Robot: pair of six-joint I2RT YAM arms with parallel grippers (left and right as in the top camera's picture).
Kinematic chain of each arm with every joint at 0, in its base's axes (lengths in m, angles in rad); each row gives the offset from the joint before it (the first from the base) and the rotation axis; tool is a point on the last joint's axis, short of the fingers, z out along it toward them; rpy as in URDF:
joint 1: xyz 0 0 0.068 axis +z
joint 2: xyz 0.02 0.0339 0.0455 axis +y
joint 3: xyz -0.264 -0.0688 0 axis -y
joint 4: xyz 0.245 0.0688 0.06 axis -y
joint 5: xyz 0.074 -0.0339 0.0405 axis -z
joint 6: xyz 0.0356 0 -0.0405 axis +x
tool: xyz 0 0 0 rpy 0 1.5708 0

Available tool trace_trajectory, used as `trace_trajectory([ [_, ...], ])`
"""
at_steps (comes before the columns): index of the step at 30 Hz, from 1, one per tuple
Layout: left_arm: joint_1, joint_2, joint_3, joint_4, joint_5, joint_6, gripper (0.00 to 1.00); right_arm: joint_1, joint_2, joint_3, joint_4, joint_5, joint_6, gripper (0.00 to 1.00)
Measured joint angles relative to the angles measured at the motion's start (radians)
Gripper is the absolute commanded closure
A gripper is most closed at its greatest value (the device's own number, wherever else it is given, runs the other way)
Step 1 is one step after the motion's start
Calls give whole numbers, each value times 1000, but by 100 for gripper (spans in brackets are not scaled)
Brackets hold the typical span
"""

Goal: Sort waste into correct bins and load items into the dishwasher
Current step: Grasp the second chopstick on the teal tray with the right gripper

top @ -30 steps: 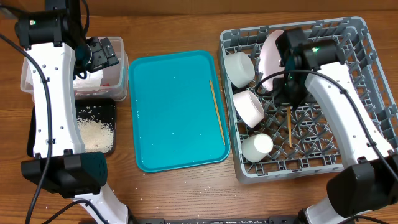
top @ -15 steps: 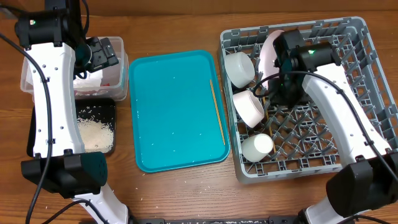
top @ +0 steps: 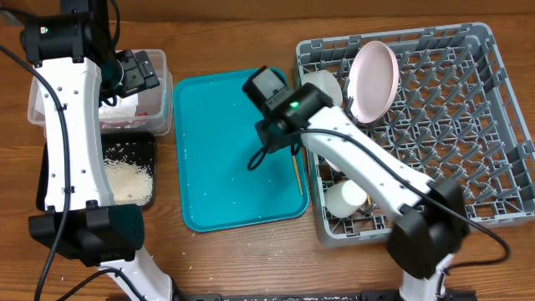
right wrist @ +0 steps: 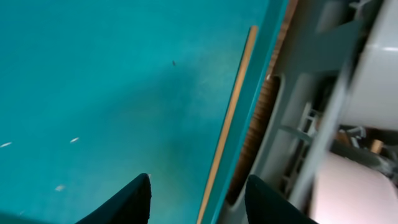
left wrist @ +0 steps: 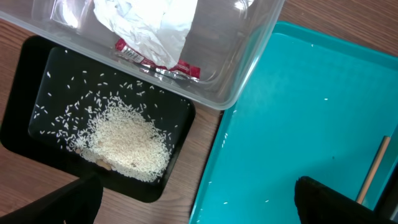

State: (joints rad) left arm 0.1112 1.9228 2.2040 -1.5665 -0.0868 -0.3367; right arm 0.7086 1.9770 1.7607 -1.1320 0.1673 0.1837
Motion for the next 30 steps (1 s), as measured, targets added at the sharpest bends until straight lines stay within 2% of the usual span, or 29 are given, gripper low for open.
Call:
trace_trajectory([
  [6, 0, 0, 0, 0, 0, 0, 0, -1, 161, 0, 34, 39, 7, 50],
  [20, 0, 0, 0, 0, 0, 0, 0, -2, 282, 0, 46, 75, 7, 46],
  [26, 0, 0, 0, 0, 0, 0, 0, -19, 282, 0, 47, 0, -6, 47],
  [30, 0, 0, 0, 0, 0, 0, 0, -32, 282, 0, 29, -132, -48, 53],
])
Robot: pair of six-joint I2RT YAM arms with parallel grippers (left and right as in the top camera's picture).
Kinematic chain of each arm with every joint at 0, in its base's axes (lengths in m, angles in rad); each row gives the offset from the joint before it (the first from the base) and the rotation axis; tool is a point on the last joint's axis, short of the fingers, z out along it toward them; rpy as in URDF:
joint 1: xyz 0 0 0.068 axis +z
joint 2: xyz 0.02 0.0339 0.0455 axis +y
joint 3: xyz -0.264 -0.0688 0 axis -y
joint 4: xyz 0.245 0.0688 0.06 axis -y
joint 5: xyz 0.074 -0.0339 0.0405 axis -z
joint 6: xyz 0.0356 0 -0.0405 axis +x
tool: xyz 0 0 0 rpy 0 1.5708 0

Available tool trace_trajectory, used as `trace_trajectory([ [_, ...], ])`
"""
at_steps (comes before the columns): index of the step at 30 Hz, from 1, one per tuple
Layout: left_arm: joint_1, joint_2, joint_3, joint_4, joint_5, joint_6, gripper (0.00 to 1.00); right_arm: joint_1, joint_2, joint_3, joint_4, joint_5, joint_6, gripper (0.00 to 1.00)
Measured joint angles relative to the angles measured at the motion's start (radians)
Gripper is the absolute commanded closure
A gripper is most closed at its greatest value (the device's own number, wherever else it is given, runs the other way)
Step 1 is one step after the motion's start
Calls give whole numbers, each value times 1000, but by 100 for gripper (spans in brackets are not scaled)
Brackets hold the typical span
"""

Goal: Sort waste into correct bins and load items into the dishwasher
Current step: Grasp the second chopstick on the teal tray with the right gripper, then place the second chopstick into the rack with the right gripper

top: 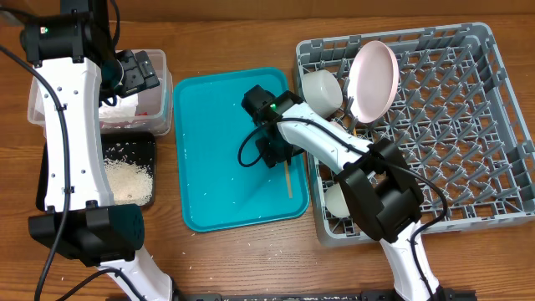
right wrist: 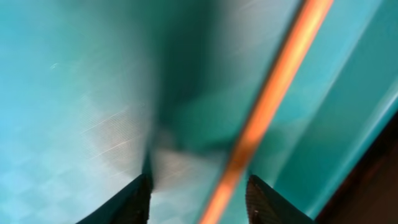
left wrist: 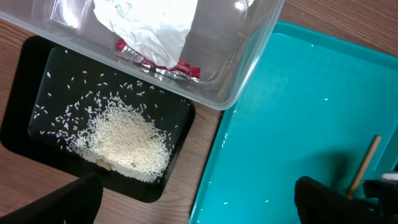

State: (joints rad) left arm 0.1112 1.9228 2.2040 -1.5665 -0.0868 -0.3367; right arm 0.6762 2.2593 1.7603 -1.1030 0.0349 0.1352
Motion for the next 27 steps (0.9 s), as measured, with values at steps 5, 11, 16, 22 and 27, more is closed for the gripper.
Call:
trace_trajectory([
  [5, 0, 0, 0, 0, 0, 0, 0, 1, 1, 0, -14, -51, -13, 57],
  [11, 0, 0, 0, 0, 0, 0, 0, 0, 1, 0, -13, -71, -22, 96],
  [16, 0, 0, 0, 0, 0, 0, 0, 1, 1, 8, -51, -84, -20, 96],
  [22, 0, 0, 0, 0, 0, 0, 0, 1, -14, 195, -220, -89, -20, 96],
  [27, 0, 0, 0, 0, 0, 0, 0, -7, -145, 424, -421, -26, 11, 96],
])
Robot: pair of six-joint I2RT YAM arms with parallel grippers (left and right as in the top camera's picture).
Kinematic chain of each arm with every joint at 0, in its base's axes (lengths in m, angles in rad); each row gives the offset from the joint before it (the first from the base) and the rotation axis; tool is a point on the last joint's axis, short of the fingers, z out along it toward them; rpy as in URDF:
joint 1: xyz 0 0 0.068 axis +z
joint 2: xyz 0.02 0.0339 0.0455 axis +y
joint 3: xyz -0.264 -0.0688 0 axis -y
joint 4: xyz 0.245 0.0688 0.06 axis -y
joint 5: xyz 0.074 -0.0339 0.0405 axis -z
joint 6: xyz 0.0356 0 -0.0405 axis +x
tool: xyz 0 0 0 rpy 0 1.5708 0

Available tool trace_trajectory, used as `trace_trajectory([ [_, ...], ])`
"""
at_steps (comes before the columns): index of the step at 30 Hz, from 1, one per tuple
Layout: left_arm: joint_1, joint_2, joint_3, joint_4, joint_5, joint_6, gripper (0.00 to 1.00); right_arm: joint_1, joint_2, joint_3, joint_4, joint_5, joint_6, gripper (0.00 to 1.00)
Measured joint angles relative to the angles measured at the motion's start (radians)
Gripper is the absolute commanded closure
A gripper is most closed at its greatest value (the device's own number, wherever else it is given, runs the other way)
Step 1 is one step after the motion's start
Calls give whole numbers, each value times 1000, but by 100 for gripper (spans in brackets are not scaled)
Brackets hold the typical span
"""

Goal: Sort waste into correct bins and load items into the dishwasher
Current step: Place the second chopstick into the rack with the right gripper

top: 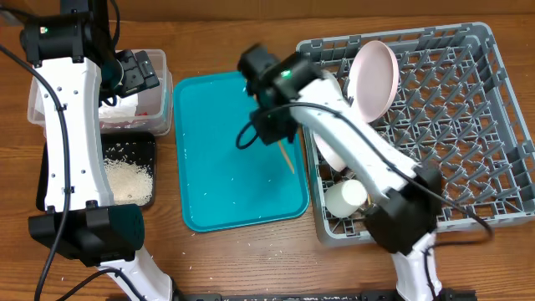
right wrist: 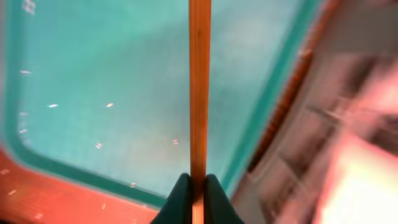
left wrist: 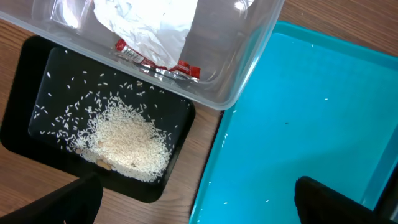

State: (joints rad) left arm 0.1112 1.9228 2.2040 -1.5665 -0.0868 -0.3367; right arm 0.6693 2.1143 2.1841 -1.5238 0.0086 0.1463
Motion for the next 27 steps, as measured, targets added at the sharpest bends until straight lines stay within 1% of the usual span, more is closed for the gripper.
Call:
trace_trajectory([
  [3, 0, 0, 0, 0, 0, 0, 0, -28, -88, 34, -69, 26, 22, 96],
  [7, 0, 0, 0, 0, 0, 0, 0, -132, -182, 40, -171, 50, 48, 96],
  [10, 0, 0, 0, 0, 0, 0, 0, -205, -214, 40, -172, 56, 60, 96],
  [14, 0, 0, 0, 0, 0, 0, 0, -243, -266, 1, -171, 59, 62, 96],
  [18, 0, 0, 0, 0, 0, 0, 0, -286, -327, -123, -172, 90, 63, 96],
  [20, 0, 0, 0, 0, 0, 0, 0, -307, -334, -224, -153, 107, 63, 96],
  [22, 0, 0, 0, 0, 0, 0, 0, -323, -330, -378, -89, 116, 63, 96],
  [27, 0, 0, 0, 0, 0, 0, 0, -361, -322, -597, 65, 131, 62, 96],
])
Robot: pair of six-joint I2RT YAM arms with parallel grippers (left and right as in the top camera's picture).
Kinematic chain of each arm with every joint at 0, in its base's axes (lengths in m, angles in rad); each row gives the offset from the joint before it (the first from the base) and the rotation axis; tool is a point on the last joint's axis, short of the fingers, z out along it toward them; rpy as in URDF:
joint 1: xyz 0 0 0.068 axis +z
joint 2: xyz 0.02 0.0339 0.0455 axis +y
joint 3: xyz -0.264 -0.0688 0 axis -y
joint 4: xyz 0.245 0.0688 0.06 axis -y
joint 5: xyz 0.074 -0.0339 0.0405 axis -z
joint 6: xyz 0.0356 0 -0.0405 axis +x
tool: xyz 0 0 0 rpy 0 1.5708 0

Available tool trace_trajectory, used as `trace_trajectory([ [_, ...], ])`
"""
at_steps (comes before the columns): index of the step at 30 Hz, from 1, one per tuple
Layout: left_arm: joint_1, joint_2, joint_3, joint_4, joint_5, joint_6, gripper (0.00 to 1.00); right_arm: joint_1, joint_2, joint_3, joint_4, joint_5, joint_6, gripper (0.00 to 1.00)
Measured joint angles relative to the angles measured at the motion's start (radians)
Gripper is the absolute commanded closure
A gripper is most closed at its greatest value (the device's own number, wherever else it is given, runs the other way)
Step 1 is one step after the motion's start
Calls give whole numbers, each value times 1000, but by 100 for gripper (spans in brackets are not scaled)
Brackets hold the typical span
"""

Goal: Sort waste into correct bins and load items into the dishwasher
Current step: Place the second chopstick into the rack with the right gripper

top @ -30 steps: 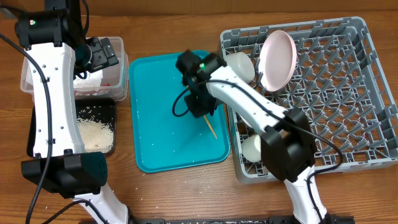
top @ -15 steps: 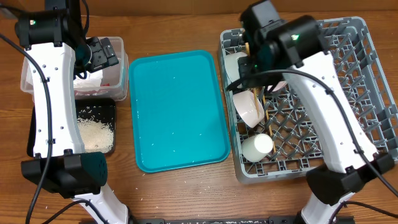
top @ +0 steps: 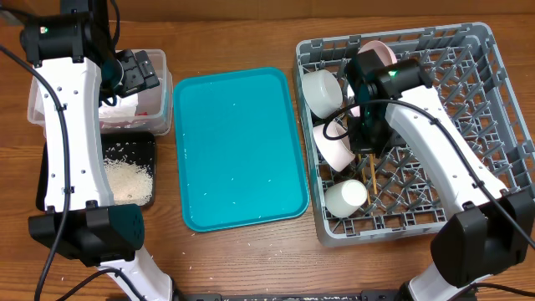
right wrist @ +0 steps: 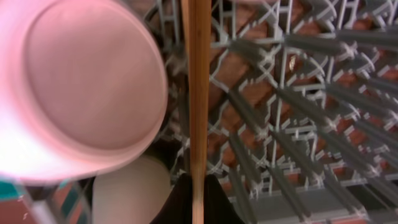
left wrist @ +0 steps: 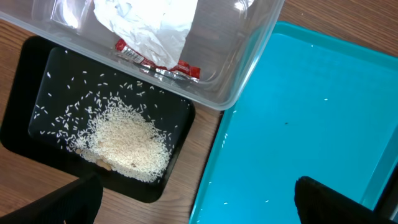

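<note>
My right gripper (top: pixel 366 134) is shut on a thin wooden chopstick (top: pixel 370 172), holding it over the left part of the grey dishwasher rack (top: pixel 481 33). In the right wrist view the chopstick (right wrist: pixel 199 93) runs straight up from the gripper (right wrist: pixel 198 194), beside a pink bowl (right wrist: pixel 81 87) and over the rack's grid (right wrist: pixel 323 106). The teal tray (top: pixel 234 142) bears only rice grains. My left gripper (top: pixel 135 71) hangs open over the clear waste bin (top: pixel 40 104), its fingers (left wrist: pixel 336 199) wide apart with nothing between them.
The rack holds a white cup (top: pixel 322 88), a pink bowl (top: pixel 336 152), another white cup (top: pixel 347 196) and a pink plate (top: pixel 378 52) behind my right arm. A black tray with rice (top: pixel 125 176) lies in front of the clear bin, which holds crumpled paper (left wrist: pixel 149 25).
My right gripper, still shut on the chopstick, has gone from above the teal tray's right side to over the rack's left part. The left arm has not moved.
The chopstick lay along the tray's right edge with my right gripper open above it. Then the open fingers were down at it. Then the gripper was shut on it, raised over the tray. Now it holds the chopstick over the rack.
</note>
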State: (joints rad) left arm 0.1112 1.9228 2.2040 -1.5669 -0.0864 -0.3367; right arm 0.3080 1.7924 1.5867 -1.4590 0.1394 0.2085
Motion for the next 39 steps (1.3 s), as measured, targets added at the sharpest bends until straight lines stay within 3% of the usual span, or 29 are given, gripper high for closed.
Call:
trace_trajectory([
  [2, 0, 0, 0, 0, 0, 0, 0, -32, 0, -47, 32, 3, 0, 90],
  [4, 0, 0, 0, 0, 0, 0, 0, -64, 0, -65, 31, 5, -7, 58],
  [5, 0, 0, 0, 0, 0, 0, 0, -67, 0, -65, 31, 7, -7, 51],
  [15, 0, 0, 0, 0, 0, 0, 0, -66, -16, -6, -52, -34, -2, 49],
  [16, 0, 0, 0, 1, 0, 0, 0, -63, -34, 23, -53, -55, -2, 43],
  [17, 0, 0, 0, 0, 0, 0, 0, -53, -65, 67, -70, -79, -2, 0],
  [22, 0, 0, 0, 0, 0, 0, 0, 32, -267, 242, -160, -216, 0, 0],
  [26, 0, 0, 0, 0, 0, 0, 0, 46, -407, 266, -188, -286, 1, 0],
  [30, 0, 0, 0, 0, 0, 0, 0, 46, -426, 266, -211, -289, 1, 0],
  [33, 0, 0, 0, 0, 0, 0, 0, 45, -428, 265, -157, -255, 0, 0],
  [36, 0, 0, 0, 0, 0, 0, 0, 21, -444, 237, 7, -191, -10, 0],
  [39, 0, 0, 0, 0, 0, 0, 0, -39, -544, 106, 150, -178, -80, 0],
])
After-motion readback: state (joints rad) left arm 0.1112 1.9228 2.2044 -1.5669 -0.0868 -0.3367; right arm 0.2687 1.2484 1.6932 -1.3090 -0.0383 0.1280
